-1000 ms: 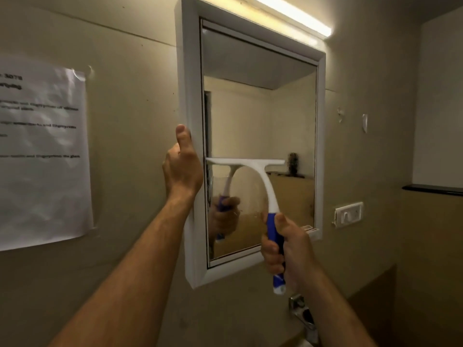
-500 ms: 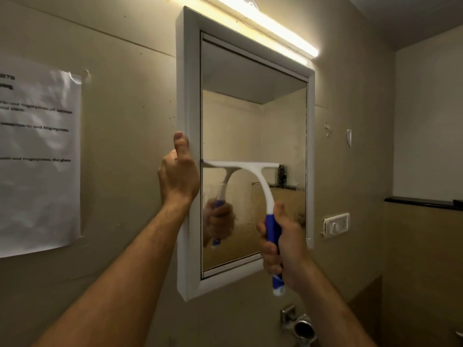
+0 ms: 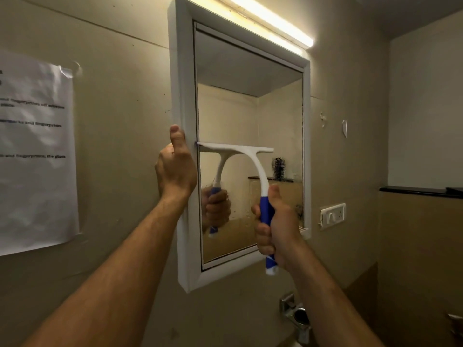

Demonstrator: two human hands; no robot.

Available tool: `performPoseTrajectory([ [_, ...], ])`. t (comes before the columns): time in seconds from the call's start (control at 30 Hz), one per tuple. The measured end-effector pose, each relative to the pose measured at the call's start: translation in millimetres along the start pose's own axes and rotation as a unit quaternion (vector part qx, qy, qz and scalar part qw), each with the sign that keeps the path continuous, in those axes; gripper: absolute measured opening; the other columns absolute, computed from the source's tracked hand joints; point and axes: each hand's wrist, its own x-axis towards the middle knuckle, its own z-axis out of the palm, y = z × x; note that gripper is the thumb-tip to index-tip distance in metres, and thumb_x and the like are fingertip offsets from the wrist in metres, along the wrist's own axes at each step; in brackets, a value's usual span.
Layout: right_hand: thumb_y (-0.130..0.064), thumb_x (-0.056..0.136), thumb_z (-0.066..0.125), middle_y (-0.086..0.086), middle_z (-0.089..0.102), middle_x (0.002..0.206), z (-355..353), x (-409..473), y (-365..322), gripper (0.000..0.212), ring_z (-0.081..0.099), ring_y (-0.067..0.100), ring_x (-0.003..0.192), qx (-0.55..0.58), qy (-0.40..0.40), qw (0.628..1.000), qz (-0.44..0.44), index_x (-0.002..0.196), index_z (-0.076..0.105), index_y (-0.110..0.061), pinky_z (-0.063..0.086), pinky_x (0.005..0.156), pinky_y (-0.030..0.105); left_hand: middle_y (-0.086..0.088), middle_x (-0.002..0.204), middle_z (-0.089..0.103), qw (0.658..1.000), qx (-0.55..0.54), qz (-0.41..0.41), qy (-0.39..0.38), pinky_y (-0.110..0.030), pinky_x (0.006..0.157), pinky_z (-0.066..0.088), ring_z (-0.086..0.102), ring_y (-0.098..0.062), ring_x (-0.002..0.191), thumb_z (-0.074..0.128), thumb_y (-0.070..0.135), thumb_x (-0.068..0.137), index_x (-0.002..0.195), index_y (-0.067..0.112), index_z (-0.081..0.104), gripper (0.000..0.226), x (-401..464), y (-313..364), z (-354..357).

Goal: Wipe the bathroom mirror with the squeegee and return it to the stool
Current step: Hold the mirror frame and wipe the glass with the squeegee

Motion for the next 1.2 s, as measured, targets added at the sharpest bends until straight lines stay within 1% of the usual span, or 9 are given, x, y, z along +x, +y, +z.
performPoseTrajectory([
  [0.1, -0.081, 0.070, 0.037, -0.004, 0.038, 0.048, -7.3, -9.2, 29.9, 0.061, 0.028, 0.011, 0.037, -0.002, 0.004, 1.000, 0.008, 0.057, 0.056, -0.024, 0.023, 0.036, 0.021, 0.003, 0.053, 0.037, 1.000, -0.002, 0.001, 0.005, -0.024, 0.045, 0.026, 0.035, -0.012, 0.046, 0.013, 0.062, 0.096, 0.060, 0.020, 0.040, 0.062, 0.7, -1.8, 0.6],
  [0.27, -0.083, 0.063, 0.038, -0.001, 0.038, 0.048, -17.2, -30.1, 79.2, 0.064, 0.028, 0.013, 0.038, -0.006, 0.025, 0.999, 0.035, 0.055, 0.056, -0.023, 0.024, 0.040, 0.023, 0.004, 0.051, 0.035, 1.000, -0.001, 0.003, 0.010, -0.023, 0.045, 0.024, 0.034, -0.012, 0.044, 0.014, 0.061, 0.097, 0.057, 0.020, 0.037, 0.061, 0.6, -2.8, 1.3],
  [0.43, -0.081, 0.068, 0.036, -0.003, 0.037, 0.048, -12.0, -18.2, 48.3, 0.061, 0.027, 0.012, 0.038, -0.036, 0.035, 0.999, 0.001, 0.057, 0.055, -0.024, 0.023, 0.038, 0.022, 0.002, 0.052, 0.037, 1.000, -0.004, 0.003, 0.004, -0.023, 0.045, 0.025, 0.036, -0.013, 0.046, 0.013, 0.061, 0.097, 0.059, 0.019, 0.039, 0.062, 0.9, -1.8, 0.9],
  [0.53, -0.078, 0.074, 0.034, -0.005, 0.038, 0.047, -4.6, -4.6, 15.4, 0.061, 0.027, 0.011, 0.037, -0.023, 0.026, 0.999, -0.004, 0.055, 0.055, -0.024, 0.023, 0.036, 0.021, 0.001, 0.055, 0.039, 1.000, -0.009, 0.004, 0.001, -0.023, 0.046, 0.027, 0.037, -0.014, 0.048, 0.013, 0.061, 0.096, 0.064, 0.017, 0.044, 0.063, 0.3, -2.4, 0.3],
  [0.6, -0.079, 0.071, 0.037, -0.005, 0.039, 0.047, -1.5, 0.5, 3.5, 0.060, 0.028, 0.010, 0.036, -0.009, 0.019, 1.000, 0.002, 0.057, 0.055, -0.023, 0.025, 0.035, 0.020, 0.001, 0.056, 0.040, 1.000, -0.012, 0.006, 0.001, -0.024, 0.047, 0.030, 0.039, -0.014, 0.049, 0.012, 0.061, 0.096, 0.066, 0.016, 0.046, 0.064, 0.2, -2.6, 0.5],
  [0.7, -0.080, 0.069, 0.039, -0.005, 0.039, 0.047, -4.2, -4.4, 11.4, 0.061, 0.029, 0.010, 0.036, 0.007, 0.009, 1.000, 0.020, 0.056, 0.056, -0.023, 0.025, 0.035, 0.020, 0.002, 0.055, 0.039, 1.000, -0.012, 0.004, -0.002, -0.024, 0.047, 0.029, 0.038, -0.014, 0.049, 0.012, 0.062, 0.096, 0.064, 0.018, 0.044, 0.063, 0.7, -2.3, 0.4],
  [0.93, -0.085, 0.062, 0.040, -0.004, 0.039, 0.048, -22.5, -40.2, 76.2, 0.062, 0.028, 0.012, 0.039, -0.014, 0.026, 0.998, 0.055, 0.056, 0.058, -0.026, 0.024, 0.039, 0.022, 0.004, 0.053, 0.039, 1.000, -0.004, -0.003, 0.002, -0.024, 0.047, 0.028, 0.038, -0.012, 0.047, 0.011, 0.063, 0.095, 0.059, 0.020, 0.041, 0.063, 1.2, -3.6, 1.2],
  [1.07, -0.085, 0.064, 0.041, -0.004, 0.041, 0.048, -19.9, -34.8, 57.6, 0.062, 0.030, 0.011, 0.038, -0.023, 0.034, 0.998, 0.042, 0.058, 0.059, -0.026, 0.026, 0.037, 0.020, 0.000, 0.056, 0.041, 1.000, 0.000, -0.012, -0.001, -0.025, 0.049, 0.031, 0.040, -0.014, 0.050, 0.010, 0.063, 0.095, 0.068, 0.016, 0.048, 0.067, 1.9, -3.1, 1.4],
  [1.2, -0.084, 0.067, 0.040, -0.005, 0.041, 0.048, -15.0, -18.6, 22.1, 0.062, 0.029, 0.010, 0.037, -0.035, 0.031, 0.999, 0.023, 0.058, 0.059, -0.026, 0.026, 0.035, 0.021, 0.001, 0.056, 0.040, 1.000, -0.004, -0.011, -0.014, -0.025, 0.049, 0.031, 0.040, -0.014, 0.050, 0.011, 0.064, 0.095, 0.067, 0.017, 0.046, 0.065, 2.7, -3.4, 0.2],
])
